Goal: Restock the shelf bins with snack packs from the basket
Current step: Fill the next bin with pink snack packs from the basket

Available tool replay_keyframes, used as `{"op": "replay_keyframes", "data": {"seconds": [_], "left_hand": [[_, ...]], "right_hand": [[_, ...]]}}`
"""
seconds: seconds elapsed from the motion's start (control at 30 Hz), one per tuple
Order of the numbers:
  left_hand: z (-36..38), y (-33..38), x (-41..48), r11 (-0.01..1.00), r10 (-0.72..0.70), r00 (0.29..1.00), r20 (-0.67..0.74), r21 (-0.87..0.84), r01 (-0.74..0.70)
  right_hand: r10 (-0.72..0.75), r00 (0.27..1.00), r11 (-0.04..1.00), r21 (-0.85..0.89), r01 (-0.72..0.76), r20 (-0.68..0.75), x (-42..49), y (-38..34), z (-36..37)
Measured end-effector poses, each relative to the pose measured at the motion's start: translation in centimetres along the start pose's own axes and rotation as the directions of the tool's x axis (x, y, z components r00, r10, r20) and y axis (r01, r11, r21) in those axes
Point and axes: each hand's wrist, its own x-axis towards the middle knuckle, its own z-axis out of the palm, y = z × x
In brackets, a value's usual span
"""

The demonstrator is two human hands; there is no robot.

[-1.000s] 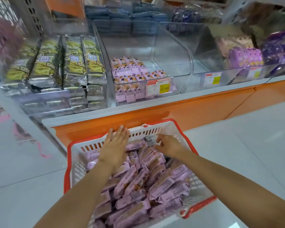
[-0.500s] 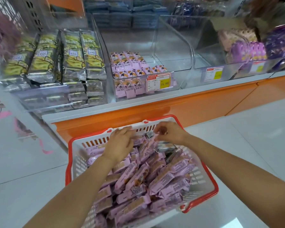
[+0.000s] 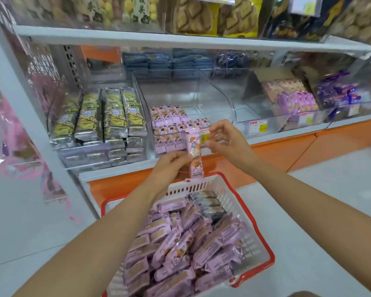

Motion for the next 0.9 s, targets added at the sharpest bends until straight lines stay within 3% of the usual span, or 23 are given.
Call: {"op": "replay_keyframes", "data": {"seconds": [0.13,0.27,0.37,0.43,0.5,0.53,0.6,0.67,0.73,0.9], "left_hand": [[1.2,2.5,-0.1,0.992,0.113,0.985,-0.130,-0.036,-0.119],[2.1,4.5,0.3,0.979,0.201,0.957,-0.210,0.011,-0.203],[2.2,5.8,1.0,0.938,0.318,0.905,-0.282,0.230,-0.258],[1.7,6.3,1.5,0.759,0.548,0.789,-0.277,0.561,-0.330],[0.1,6.2,1.8,0.333,0.795,0.596,-0.113,0.902,-0.274],[-1.0,6.0,1.8,0.133,0.844,0.536,-0.003,0.970,-0.205],[-3.3,5.0,1.9,-0.125,0.810,0.565,0.155,0.988,-0.091],[-4.9,4.0,2.1,-0.250,0.736,0.643,0.213,0.968,-0.033],[-5.7,3.2,2.4,-0.332,0.693,0.675,0.255,0.943,-0.015],[-6.3,2.7,3.1,-0.415,0.697,0.649,0.303,0.909,0.022]], "right_hand": [[-0.069,0.981,0.997,-0.027,0.075,0.182,-0.5,-1.9,0.4],[-0.114,0.987,0.986,-0.108,0.126,0.116,0.4,-3.2,0.4],[-0.130,0.989,0.980,-0.140,0.138,0.065,2.2,-4.0,0.2],[-0.108,0.994,0.979,-0.177,0.105,-0.005,4.2,-4.2,0.0],[-0.082,0.994,0.957,-0.285,0.059,-0.070,6.7,-4.2,-0.4],[-0.075,0.992,0.939,-0.341,0.038,-0.097,8.1,-4.1,-0.7],[-0.060,0.988,0.898,-0.439,-0.009,-0.143,10.9,-3.6,-1.1],[-0.023,0.986,0.840,-0.537,-0.070,-0.164,13.5,-2.8,-0.8],[0.024,0.986,0.781,-0.613,-0.123,-0.167,15.6,-2.0,0.0],[0.101,0.982,0.662,-0.726,-0.186,-0.159,19.6,1.1,2.4]]}}
